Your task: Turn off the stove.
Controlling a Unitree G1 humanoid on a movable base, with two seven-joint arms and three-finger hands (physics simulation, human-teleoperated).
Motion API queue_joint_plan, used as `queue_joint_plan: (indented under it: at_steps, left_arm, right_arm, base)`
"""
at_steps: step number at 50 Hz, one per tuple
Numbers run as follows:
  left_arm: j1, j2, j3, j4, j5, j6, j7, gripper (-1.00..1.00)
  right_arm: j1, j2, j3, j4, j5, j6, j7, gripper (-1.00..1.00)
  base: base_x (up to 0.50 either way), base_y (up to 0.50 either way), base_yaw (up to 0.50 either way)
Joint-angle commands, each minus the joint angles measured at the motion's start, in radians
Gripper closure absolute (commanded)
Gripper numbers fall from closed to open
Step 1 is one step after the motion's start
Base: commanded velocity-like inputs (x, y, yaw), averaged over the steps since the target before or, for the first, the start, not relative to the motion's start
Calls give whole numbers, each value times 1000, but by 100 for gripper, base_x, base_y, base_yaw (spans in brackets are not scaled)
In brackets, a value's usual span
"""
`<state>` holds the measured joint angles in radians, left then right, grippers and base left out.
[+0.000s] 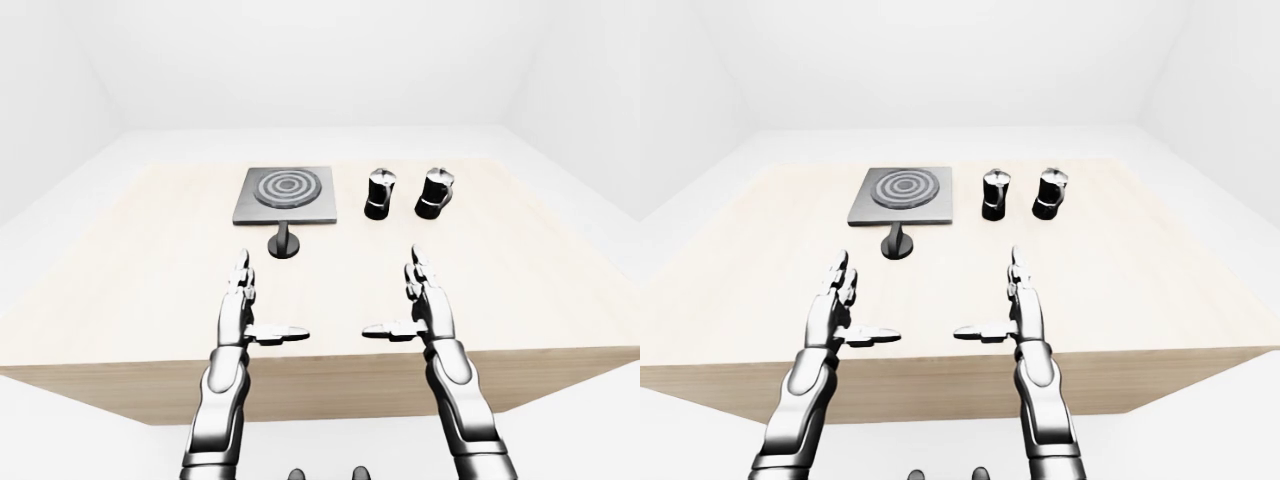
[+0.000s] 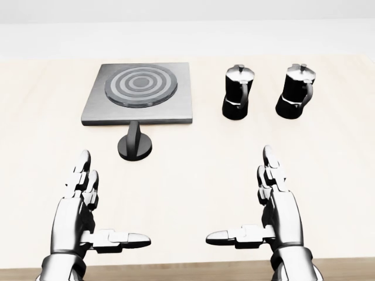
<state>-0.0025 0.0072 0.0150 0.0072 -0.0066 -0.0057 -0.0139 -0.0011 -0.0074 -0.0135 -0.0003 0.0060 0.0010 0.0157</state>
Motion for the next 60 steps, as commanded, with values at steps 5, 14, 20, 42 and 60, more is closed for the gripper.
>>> queue_joint_plan:
  at_steps: [5,14,20,42,60]
  left_arm:
    - [-3,12,24,15,-11,-19,-21,-100]
    - [-4,13,25,12,-14,-16,-22,-100]
    - [-5,12,25,13,-14,-16,-22,-100]
    - [-1,12,23,24,-6,-37,-20,-100]
    - [2,11,21,8,-7,-26,-20,-100]
  right_arm:
    - [-5,-12,-22,9,7,-4,26,-100]
    - [-12,-13,-16,9,-8,15,25,-100]
    - [-14,-13,-14,9,-13,18,28,-100]
    - [-16,-12,-17,19,-11,19,30,-100]
    - [-18,-13,-16,17,-15,24,28,-100]
  base:
    - [0,0,0]
    - [0,0,0]
    - [3,34,0]
    - [3,34,0]
    - [1,25,0]
